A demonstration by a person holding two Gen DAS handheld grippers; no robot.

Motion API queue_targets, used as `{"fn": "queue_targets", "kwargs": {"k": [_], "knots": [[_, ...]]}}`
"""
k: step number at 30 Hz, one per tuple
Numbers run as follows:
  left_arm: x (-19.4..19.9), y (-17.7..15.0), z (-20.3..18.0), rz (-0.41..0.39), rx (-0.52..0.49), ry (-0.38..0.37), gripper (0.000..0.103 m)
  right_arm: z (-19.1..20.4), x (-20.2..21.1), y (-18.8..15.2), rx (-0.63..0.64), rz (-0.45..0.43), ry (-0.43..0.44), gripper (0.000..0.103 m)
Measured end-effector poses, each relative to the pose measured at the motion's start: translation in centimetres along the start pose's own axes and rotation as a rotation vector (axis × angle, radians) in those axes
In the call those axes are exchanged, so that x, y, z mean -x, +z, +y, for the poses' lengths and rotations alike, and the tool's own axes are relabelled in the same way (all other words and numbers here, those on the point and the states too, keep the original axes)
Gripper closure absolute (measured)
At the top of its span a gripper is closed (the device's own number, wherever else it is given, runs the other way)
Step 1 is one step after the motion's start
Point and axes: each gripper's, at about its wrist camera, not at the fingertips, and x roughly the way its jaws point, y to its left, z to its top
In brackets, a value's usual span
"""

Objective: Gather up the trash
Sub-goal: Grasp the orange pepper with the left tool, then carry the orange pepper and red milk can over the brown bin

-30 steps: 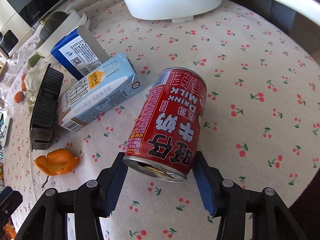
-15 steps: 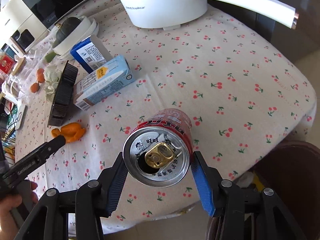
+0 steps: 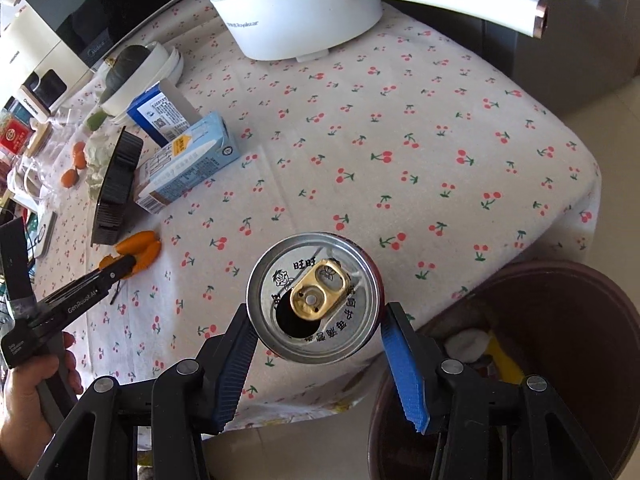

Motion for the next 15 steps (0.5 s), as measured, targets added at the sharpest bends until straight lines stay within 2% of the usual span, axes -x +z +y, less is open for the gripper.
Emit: {"fn": "queue_targets", "kwargs": {"k": [9, 15], "knots": [[2.5, -0.7, -2.6, -0.005, -0.025, -0.074, 0.083, -0.6, 1.5, -0.5, -0.009, -0.022, 0.016, 0.049], [4.1, -1.6, -6.2, -0.012, -0.097, -0.131, 0.088, -1.4, 2.9, -1.1, -0.004, -0.047, 0.007, 0.049]]}}
